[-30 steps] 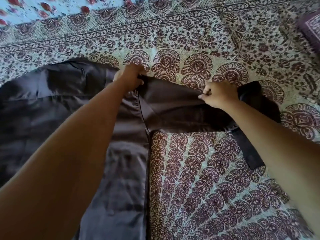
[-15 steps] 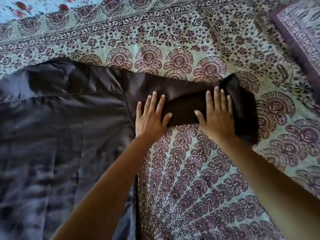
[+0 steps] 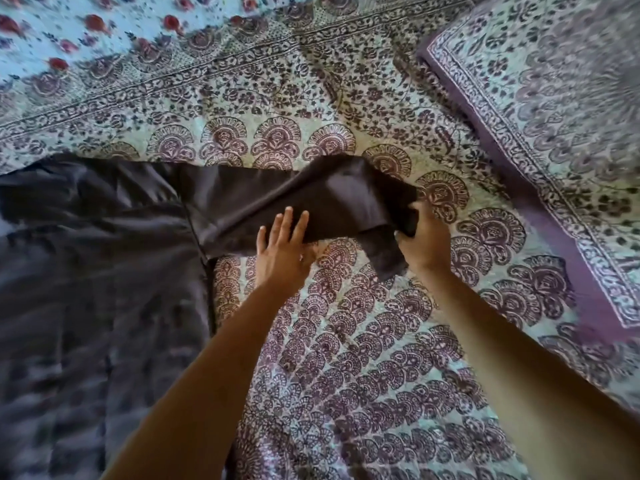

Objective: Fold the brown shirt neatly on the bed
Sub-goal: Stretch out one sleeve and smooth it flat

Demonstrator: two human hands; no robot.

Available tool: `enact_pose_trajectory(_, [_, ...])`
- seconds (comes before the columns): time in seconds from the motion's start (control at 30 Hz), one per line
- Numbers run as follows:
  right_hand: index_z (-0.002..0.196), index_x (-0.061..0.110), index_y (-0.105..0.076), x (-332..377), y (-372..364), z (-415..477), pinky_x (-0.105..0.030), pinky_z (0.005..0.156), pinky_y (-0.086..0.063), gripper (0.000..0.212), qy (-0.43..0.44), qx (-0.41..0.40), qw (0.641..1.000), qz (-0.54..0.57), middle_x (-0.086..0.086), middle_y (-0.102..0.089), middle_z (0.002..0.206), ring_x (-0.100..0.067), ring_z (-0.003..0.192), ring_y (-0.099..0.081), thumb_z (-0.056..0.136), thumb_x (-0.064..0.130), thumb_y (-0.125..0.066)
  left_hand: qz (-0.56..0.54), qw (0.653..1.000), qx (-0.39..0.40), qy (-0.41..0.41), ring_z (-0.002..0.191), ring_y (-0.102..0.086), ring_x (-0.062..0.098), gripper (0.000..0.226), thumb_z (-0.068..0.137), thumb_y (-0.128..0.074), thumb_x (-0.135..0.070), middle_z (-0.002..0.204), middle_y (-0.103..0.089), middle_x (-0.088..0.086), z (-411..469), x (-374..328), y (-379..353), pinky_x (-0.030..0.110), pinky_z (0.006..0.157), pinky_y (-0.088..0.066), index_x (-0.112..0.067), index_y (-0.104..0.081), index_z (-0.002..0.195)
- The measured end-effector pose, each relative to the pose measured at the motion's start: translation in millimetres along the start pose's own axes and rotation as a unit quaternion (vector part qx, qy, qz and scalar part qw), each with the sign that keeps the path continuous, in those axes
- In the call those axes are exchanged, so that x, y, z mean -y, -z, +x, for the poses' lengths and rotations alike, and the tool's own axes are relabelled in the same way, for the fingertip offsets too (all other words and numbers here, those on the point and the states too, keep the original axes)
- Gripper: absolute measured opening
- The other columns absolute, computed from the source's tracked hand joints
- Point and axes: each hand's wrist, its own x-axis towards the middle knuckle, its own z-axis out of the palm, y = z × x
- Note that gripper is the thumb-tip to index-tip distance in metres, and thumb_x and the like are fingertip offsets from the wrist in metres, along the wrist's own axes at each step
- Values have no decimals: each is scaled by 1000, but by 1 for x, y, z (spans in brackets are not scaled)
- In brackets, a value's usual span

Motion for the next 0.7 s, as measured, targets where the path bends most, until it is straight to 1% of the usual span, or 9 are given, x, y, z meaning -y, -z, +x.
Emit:
enact_pose_trajectory(0.07, [117, 6, -49, -4, 20, 0, -38, 72, -46, 45, -4, -70, 997, -14, -18, -55, 115, -34, 101, -56, 74, 0, -62, 4, 1000, 6, 28, 146, -5, 22, 61, 95, -37, -45, 159, -5, 3, -2, -4, -2, 45, 118, -2, -28, -12, 149])
enact_pose_trajectory(0.13, [118, 9, -50, -17, 41, 2, -40, 75, -43, 51, 3, -125, 989, -77, -18, -50, 119, -35, 103, -52, 70, 0, -62, 5, 1000, 23, 3, 146, -3, 23, 59, 95, -33, -48, 159, -3, 3, -1, -12, -1, 47, 117, -1, -30, -14, 148])
enact_pose_trajectory(0.2, [119, 13, -50, -36, 59, 6, -43, 83, -38, 54, -13, -132, 977, -167, -19, -48, 120, -37, 107, -47, 68, 5, -66, 7, 999, 30, -19, 146, -3, 23, 57, 96, -31, -47, 159, -2, 3, 3, -22, 0, 47, 117, 0, -31, -16, 148])
enact_pose_trajectory(0.33, [123, 13, -48, -72, 68, 15, -48, 94, -34, 64, -15, -43, 961, -274, -20, -44, 125, -39, 115, -41, 65, 9, -74, 5, 999, 25, -20, 146, -5, 23, 57, 95, -35, -47, 159, -5, 2, 10, -32, -3, 46, 117, -2, -32, -19, 147])
enact_pose_trajectory(0.43, [136, 15, -37, -80, 59, 19, -47, 99, -38, 71, -1, 83, 985, -152, -18, -45, 130, -36, 120, -43, 72, 17, -68, -12, 1000, 11, -4, 146, -6, 23, 55, 95, -34, -48, 159, -8, 2, 13, -37, -5, 47, 117, -2, -32, -21, 147])
enact_pose_trajectory(0.47, [137, 15, -35, -81, 56, 20, -47, 100, -38, 71, -2, 94, 988, -124, -17, -47, 130, -35, 119, -45, 74, 19, -67, -6, 1000, 16, -1, 146, -5, 23, 56, 95, -33, -49, 159, -6, 2, 13, -38, -5, 48, 117, -1, -33, -19, 147])
enact_pose_trajectory(0.57, [130, 11, -43, -82, 57, 21, -45, 89, -45, 59, 23, 40, 986, -159, -19, -51, 122, -37, 108, -52, 75, 13, -66, 30, 998, 50, -5, 146, 4, 25, 62, 93, -29, -56, 159, 5, 2, 12, -40, -9, 50, 115, 5, -35, -8, 148])
enact_pose_trajectory(0.63, [118, 8, -52, -78, 67, 25, -44, 84, -45, 46, 33, -37, 986, -161, -20, -49, 119, -39, 104, -53, 73, 0, -61, 37, 998, 59, -7, 146, 7, 25, 64, 93, -27, -59, 158, 10, 2, 13, -39, -11, 51, 115, 7, -36, -3, 148])
enact_pose_trajectory(0.7, [108, 7, -54, -74, 78, 31, -42, 87, -42, 40, 58, -124, 977, -162, -20, -47, 120, -37, 108, -48, 70, -6, -58, 37, 997, 68, -7, 146, 9, 25, 65, 92, -26, -59, 158, 12, 2, 14, -37, -12, 51, 115, 8, -37, 0, 148])
